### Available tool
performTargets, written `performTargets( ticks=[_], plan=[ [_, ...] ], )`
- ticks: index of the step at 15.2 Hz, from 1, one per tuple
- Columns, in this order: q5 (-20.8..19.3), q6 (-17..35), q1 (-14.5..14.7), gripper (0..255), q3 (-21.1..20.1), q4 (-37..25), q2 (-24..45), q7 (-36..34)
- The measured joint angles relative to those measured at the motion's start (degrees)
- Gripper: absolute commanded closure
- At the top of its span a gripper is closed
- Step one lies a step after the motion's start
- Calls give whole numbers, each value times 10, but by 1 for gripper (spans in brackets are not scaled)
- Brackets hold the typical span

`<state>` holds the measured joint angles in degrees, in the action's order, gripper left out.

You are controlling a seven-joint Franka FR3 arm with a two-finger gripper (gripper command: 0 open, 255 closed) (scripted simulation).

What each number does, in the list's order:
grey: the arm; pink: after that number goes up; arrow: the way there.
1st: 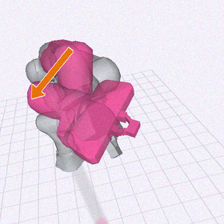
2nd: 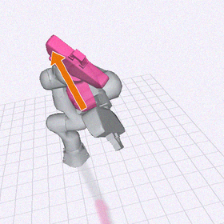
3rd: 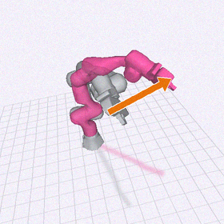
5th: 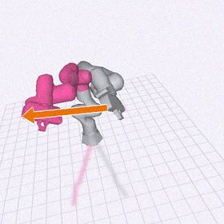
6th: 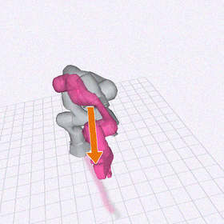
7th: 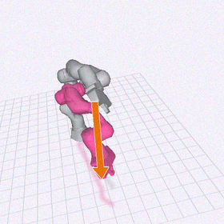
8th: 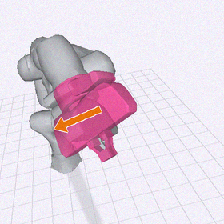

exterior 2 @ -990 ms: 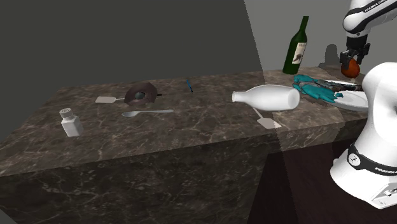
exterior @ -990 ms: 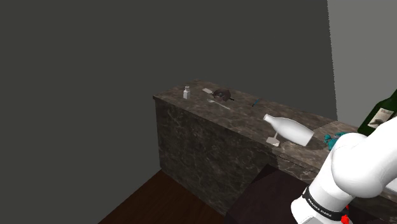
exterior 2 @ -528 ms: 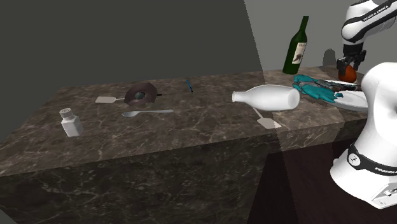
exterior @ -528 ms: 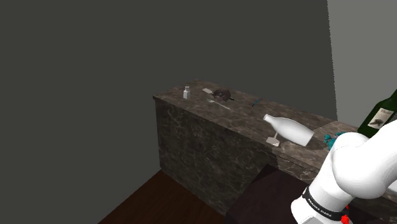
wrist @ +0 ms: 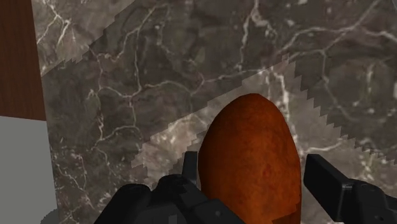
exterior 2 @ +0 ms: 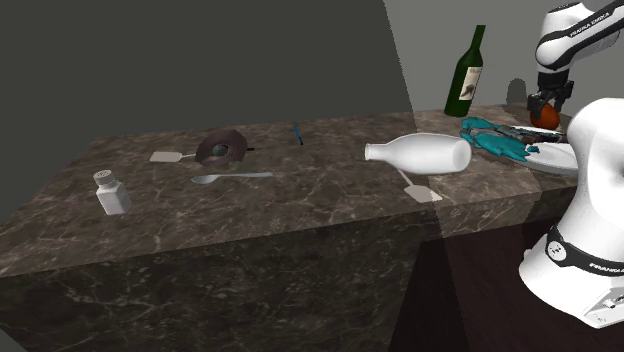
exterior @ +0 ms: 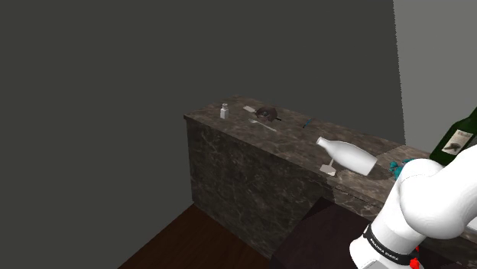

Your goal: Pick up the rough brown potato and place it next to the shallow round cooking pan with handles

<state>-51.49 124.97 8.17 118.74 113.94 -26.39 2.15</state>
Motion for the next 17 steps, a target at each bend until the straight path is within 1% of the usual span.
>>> performTargets(
  ticks=[1, 7, 12, 17],
  plan=[
    [-1, 0, 1, 0, 1, -1, -2, 0],
    [0, -3, 1, 0, 4, 3, -5, 0],
    [61, -27, -40, 0, -50, 3, 47, 35],
    [67, -32, -40, 0, -55, 2, 51, 35]
  ],
)
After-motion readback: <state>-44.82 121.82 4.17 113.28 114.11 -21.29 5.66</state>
